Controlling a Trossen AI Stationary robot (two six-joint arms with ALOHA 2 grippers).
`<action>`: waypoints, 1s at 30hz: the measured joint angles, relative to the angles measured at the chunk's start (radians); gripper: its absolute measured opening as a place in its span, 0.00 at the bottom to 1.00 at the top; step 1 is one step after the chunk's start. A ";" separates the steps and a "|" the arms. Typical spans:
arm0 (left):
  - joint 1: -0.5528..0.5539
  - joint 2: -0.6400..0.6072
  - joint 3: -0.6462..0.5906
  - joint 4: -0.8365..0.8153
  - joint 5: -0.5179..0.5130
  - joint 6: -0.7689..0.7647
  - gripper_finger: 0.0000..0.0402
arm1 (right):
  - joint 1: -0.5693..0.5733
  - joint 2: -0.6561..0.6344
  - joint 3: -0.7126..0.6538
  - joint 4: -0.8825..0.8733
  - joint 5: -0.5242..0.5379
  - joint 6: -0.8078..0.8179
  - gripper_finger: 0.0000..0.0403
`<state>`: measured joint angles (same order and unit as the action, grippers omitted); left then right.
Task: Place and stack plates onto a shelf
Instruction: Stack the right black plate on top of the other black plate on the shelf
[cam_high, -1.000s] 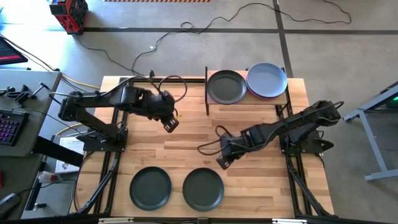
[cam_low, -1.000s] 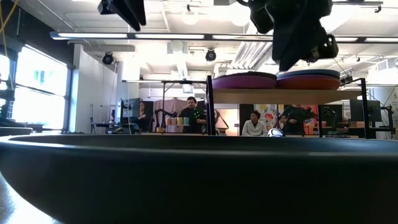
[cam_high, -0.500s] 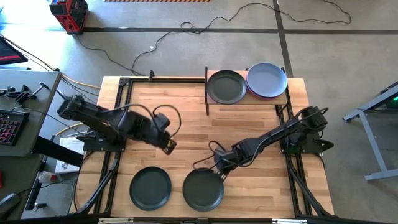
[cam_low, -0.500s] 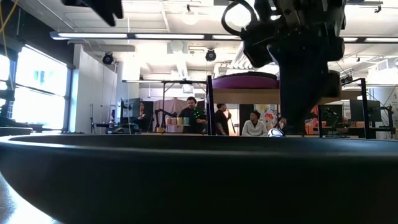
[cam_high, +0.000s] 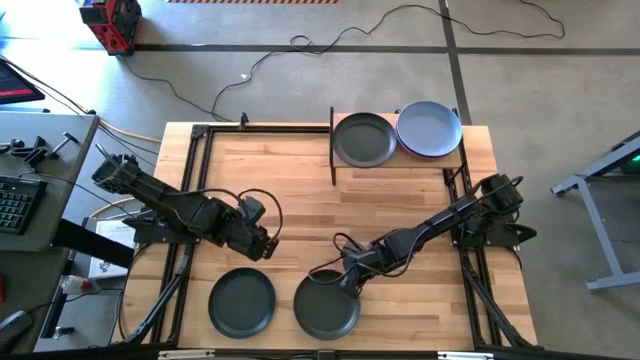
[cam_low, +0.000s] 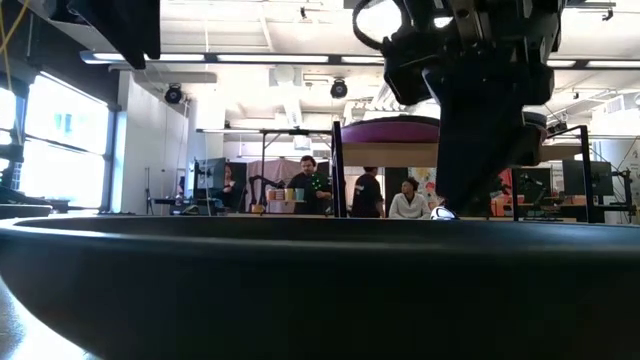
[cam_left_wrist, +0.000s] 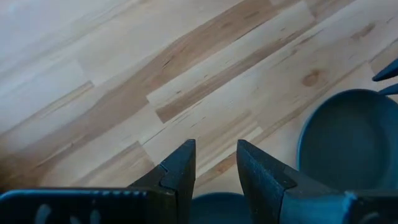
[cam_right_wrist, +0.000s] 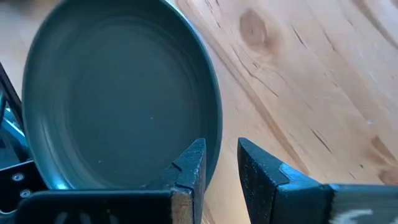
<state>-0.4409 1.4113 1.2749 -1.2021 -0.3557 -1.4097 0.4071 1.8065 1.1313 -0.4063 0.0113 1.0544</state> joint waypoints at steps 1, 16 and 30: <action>-0.001 0.000 -0.003 0.000 0.000 -0.005 0.26 | 0.001 0.004 0.000 -0.001 0.000 0.001 0.18; 0.000 0.000 -0.003 0.001 -0.019 -0.011 0.26 | 0.017 0.064 0.000 0.053 -0.004 -0.008 0.18; 0.000 0.000 -0.003 0.001 -0.034 -0.010 0.26 | 0.019 0.080 0.000 0.051 0.014 -0.006 0.04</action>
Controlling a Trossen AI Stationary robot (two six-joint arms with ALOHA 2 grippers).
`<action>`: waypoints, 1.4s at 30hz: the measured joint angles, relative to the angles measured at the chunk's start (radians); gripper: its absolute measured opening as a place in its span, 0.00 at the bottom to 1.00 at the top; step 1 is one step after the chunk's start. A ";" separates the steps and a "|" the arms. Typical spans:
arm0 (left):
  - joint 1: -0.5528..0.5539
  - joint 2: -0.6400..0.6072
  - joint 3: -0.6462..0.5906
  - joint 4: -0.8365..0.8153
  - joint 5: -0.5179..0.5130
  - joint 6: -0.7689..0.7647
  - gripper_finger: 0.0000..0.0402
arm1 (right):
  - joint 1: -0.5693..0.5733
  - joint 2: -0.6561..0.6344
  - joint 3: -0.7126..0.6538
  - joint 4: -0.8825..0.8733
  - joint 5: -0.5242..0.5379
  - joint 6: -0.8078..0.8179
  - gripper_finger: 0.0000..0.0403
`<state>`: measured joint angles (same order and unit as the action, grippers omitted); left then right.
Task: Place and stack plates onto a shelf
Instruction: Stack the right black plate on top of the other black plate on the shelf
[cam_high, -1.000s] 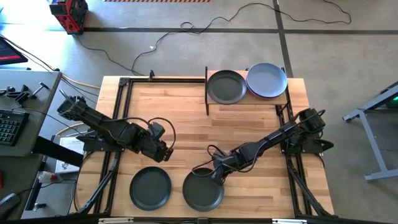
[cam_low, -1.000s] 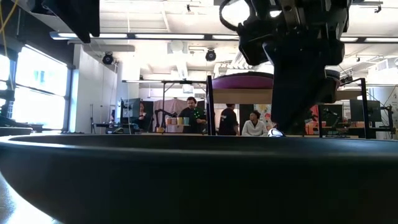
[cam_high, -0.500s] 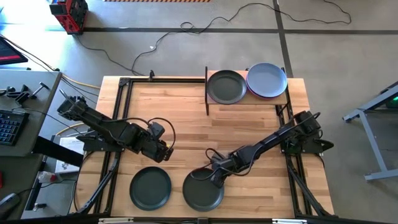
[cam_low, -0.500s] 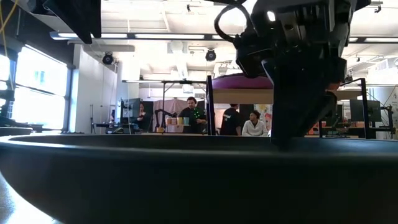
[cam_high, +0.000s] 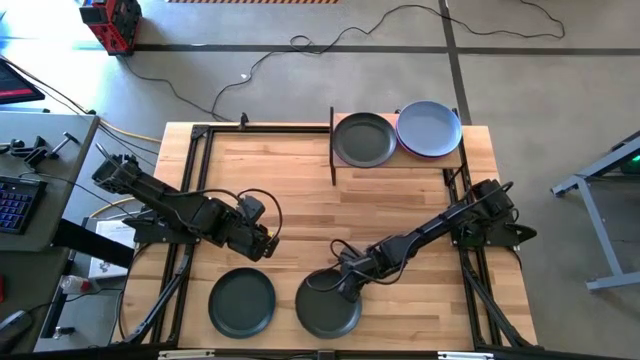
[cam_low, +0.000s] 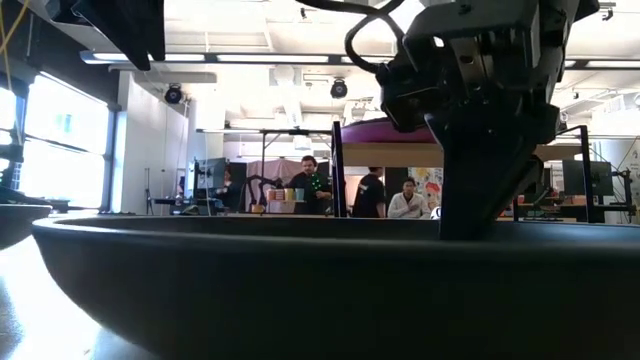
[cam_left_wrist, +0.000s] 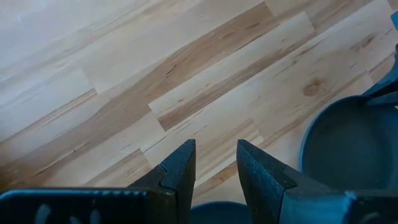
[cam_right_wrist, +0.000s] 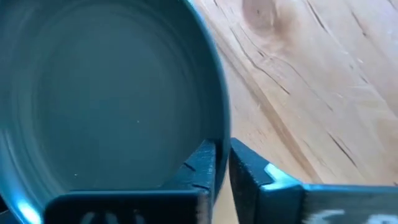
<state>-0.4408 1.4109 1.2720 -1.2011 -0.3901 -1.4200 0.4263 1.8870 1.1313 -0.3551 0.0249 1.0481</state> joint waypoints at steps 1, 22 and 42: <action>0.000 0.000 0.000 0.000 0.000 0.000 0.26 | -0.001 0.000 0.000 0.001 0.000 0.000 0.02; 0.002 0.000 0.000 0.000 -0.058 0.028 0.26 | -0.063 -0.082 0.141 -0.217 -0.007 -0.081 0.00; 0.064 -0.001 0.000 -0.021 -0.206 0.285 0.26 | -0.179 -0.083 0.714 -0.992 0.234 -0.192 0.00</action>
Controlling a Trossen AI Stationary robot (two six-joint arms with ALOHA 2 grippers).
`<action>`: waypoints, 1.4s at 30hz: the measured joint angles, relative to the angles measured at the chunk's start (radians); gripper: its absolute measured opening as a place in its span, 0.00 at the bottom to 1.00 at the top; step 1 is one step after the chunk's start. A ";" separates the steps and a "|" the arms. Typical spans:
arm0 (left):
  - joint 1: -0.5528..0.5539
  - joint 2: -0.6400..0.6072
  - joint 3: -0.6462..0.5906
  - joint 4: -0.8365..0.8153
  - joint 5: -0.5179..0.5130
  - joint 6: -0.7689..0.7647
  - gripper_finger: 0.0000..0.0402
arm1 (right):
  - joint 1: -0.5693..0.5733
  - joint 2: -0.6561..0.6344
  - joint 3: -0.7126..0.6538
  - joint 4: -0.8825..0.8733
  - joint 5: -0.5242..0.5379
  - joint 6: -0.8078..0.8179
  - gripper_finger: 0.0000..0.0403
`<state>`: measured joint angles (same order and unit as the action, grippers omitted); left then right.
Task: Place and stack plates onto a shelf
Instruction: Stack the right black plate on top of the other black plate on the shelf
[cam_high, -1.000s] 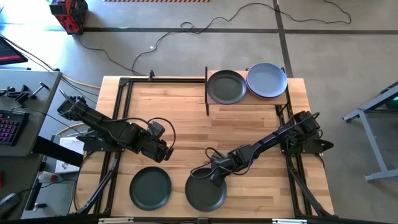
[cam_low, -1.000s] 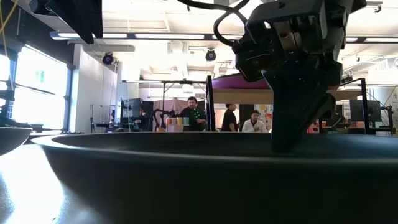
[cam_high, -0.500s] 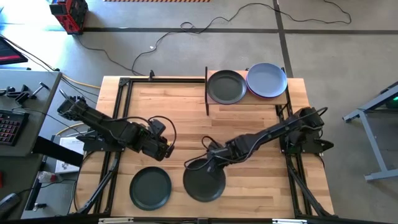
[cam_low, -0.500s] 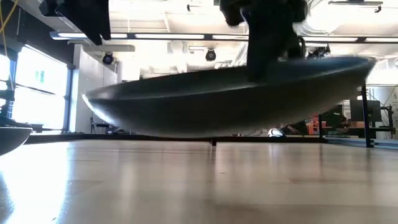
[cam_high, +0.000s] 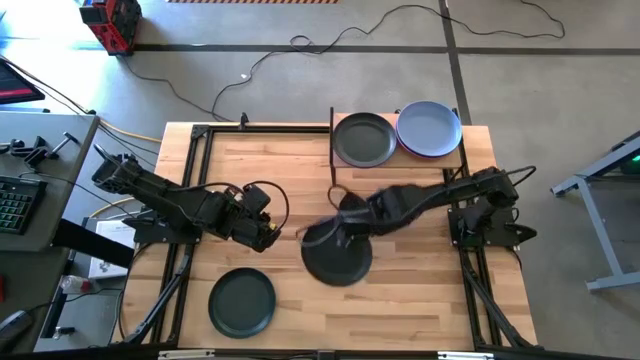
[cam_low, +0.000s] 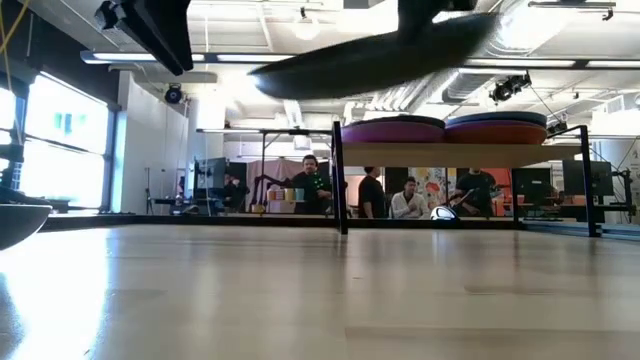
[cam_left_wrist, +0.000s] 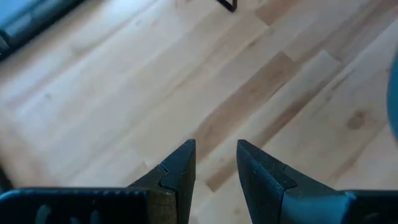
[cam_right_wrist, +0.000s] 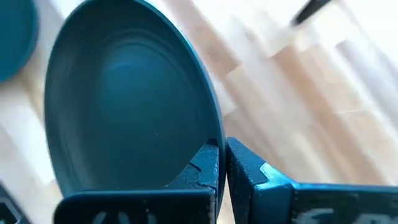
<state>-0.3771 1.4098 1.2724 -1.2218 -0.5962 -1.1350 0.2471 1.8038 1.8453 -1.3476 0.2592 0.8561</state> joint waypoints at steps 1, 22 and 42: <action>0.000 -0.001 0.000 -0.008 -0.012 0.018 0.26 | -0.014 0.000 0.025 -0.027 0.006 -0.002 0.00; 0.149 -0.045 0.002 -0.307 -0.336 0.205 0.26 | -0.537 -0.003 0.426 -0.224 -0.070 -0.268 0.00; 0.301 -0.141 0.001 -0.302 -0.389 0.354 0.26 | -1.012 0.014 0.465 -0.213 -0.436 -0.540 0.00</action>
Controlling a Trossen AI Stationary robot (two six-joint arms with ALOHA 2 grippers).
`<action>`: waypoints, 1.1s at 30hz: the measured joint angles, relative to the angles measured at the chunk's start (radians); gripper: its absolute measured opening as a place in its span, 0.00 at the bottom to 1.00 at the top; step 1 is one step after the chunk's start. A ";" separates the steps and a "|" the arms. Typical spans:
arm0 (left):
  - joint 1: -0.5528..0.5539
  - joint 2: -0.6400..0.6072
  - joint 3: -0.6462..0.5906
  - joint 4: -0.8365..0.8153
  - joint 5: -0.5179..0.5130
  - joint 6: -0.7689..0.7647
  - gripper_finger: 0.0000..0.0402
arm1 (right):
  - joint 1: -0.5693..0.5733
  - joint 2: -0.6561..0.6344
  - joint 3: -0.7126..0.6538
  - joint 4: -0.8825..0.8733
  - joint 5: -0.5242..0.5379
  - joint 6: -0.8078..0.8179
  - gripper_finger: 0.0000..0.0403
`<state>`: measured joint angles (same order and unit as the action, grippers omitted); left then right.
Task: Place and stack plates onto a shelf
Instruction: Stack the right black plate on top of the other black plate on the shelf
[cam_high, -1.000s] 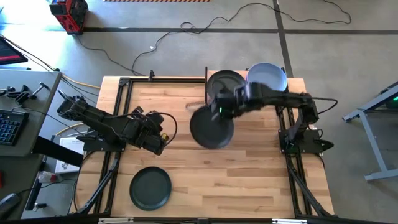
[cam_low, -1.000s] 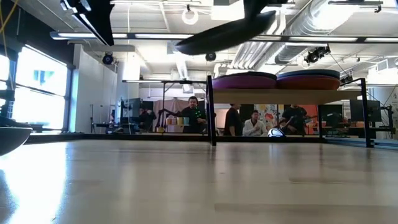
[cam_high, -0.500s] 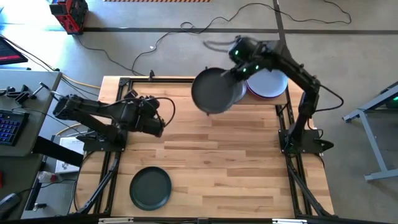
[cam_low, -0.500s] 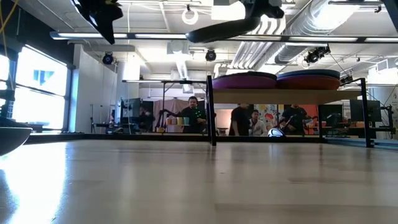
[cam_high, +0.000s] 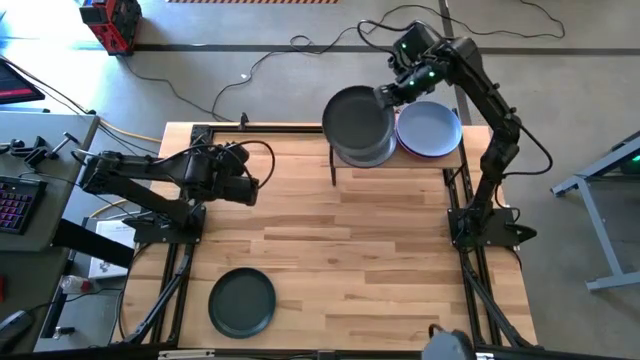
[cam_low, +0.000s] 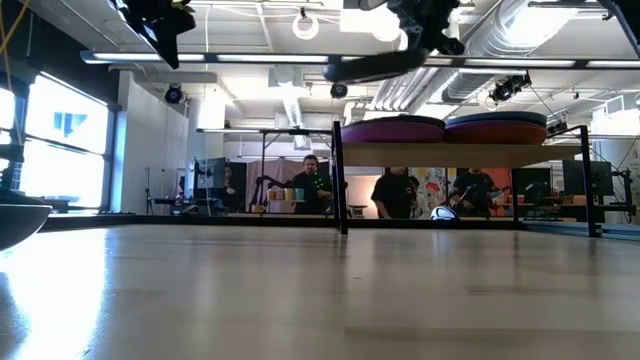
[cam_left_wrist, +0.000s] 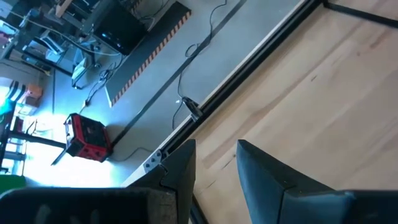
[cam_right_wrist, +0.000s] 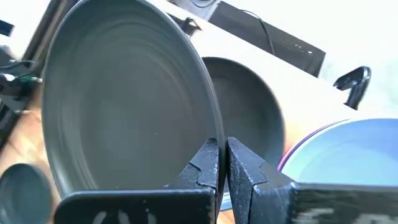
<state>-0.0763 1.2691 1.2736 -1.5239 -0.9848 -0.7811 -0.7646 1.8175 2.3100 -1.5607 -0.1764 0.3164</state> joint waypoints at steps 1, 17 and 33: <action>0.004 -0.002 0.000 0.000 0.000 0.000 0.26 | -0.008 0.009 0.000 0.001 0.000 -0.012 0.00; 0.104 -0.001 0.000 0.002 -0.034 0.000 0.26 | -0.055 0.101 -0.002 -0.010 -0.082 -0.098 0.00; 0.179 -0.001 0.000 0.003 -0.029 0.038 0.26 | 0.078 -0.023 -0.057 -0.003 0.098 -0.041 0.00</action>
<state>0.1024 1.2682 1.2732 -1.5208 -1.0140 -0.7435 -0.6864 1.7943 2.2529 -1.5636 -0.0788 0.2758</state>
